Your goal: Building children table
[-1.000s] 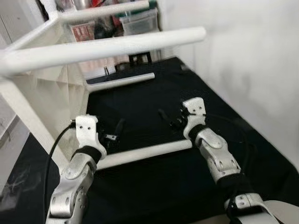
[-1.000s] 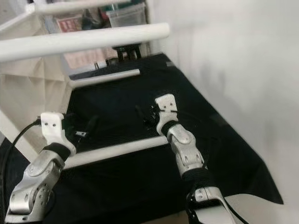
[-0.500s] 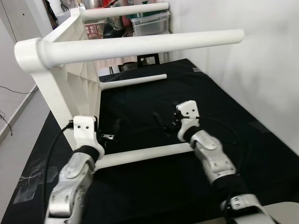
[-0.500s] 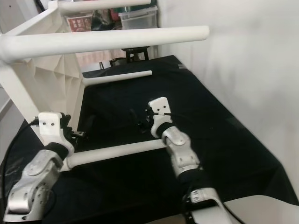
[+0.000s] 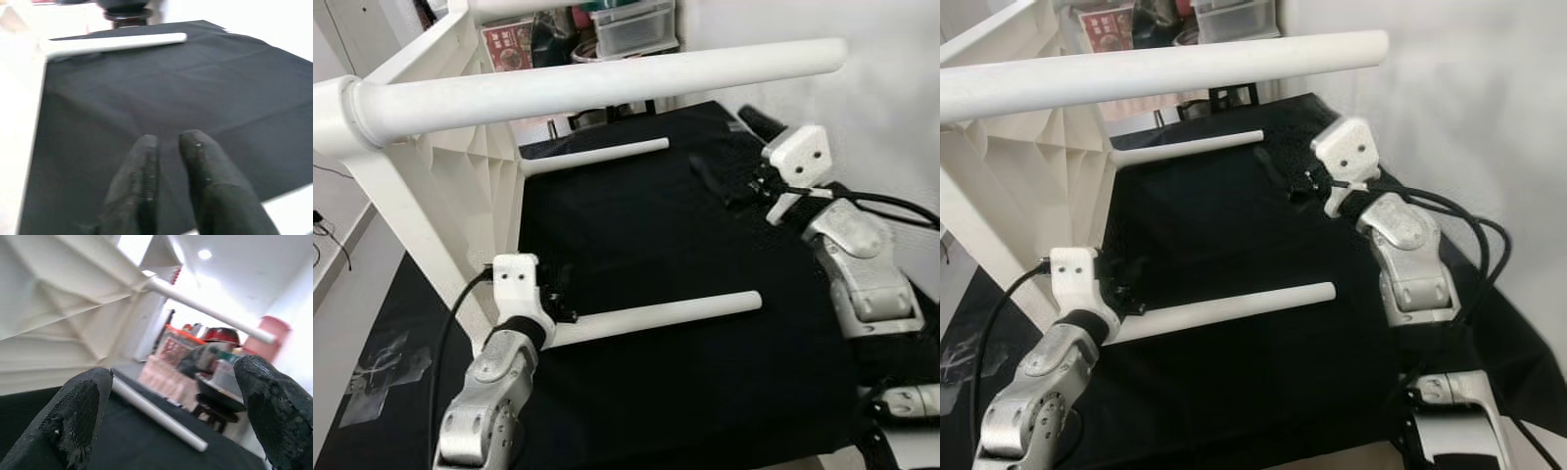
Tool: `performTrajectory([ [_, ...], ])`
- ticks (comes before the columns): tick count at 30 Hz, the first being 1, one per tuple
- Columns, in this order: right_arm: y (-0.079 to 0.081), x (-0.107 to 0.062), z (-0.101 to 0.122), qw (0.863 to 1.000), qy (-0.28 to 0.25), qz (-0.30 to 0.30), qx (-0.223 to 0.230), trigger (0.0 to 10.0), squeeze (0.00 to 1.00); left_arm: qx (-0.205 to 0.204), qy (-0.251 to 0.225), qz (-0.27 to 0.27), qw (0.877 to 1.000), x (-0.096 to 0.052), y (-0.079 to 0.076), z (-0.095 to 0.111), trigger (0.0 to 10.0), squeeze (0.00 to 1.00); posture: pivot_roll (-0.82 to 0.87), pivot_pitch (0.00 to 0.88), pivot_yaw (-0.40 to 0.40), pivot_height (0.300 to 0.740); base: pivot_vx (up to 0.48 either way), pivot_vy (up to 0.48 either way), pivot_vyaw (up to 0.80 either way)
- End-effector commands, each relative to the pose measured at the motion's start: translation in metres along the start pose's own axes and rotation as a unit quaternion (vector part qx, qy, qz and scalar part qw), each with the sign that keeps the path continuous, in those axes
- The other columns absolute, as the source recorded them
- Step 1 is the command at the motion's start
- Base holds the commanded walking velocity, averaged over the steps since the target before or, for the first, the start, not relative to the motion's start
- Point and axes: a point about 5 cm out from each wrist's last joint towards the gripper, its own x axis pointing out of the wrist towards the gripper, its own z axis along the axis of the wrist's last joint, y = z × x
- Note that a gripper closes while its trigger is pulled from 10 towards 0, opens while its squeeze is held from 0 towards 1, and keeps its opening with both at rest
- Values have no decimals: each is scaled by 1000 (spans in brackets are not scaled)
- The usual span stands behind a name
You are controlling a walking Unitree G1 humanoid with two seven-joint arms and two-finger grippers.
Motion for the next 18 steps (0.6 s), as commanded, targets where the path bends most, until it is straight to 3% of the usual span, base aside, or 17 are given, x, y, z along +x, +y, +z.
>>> performTrajectory([
  [1, 18, 6, 0, 1000, -2, 27, 0, 10000, 0, 20, 3, 2, 1000, 0, 3, 1, 0, 0, -111, 0, 143, 740, 0, 0, 0],
  [4, 25, 9, -3, 1000, 3, 30, 6, 10000, 0, 23, 3, 0, 1000, 0, 3, 2, 0, 0, -111, 0, 143, 740, 0, 0, 0],
  [5, 47, 10, -12, 998, 18, 64, 18, 10000, 0, 36, -2, -9, 999, 0, 0, 3, 0, 0, -99, 0, 136, 740, 0, 0, 800],
  [9, 65, 5, -20, 993, 32, 115, 12, 10000, 0, 56, -11, -46, 997, -1, -8, 7, 0, 0, -94, 0, 134, 740, 0, 0, 800],
  [10, 66, 3, -20, 992, 34, 124, 14, 10000, 0, 64, -13, -59, 996, -2, -11, 8, 1059, 0, -94, 0, 136, 740, 0, 0, 800],
  [11, 66, 3, -20, 992, 34, 124, 14, 10000, 0, 64, -13, -59, 996, -2, -11, 8, 1059, 0, -94, 0, 136, 740, 0, 0, 800],
  [12, 67, 0, -21, 990, 37, 136, 13, 10000, 0, 72, -10, -78, 994, -3, -16, 8, 10000, 0, -95, 0, 137, 740, 0, 0, 800],
  [18, 63, -8, -23, 986, 50, 158, 1, 10000, 0, 90, 17, -106, 990, -7, -22, 7, 10000, 0, -96, 0, 142, 740, 0, 0, 800],
])
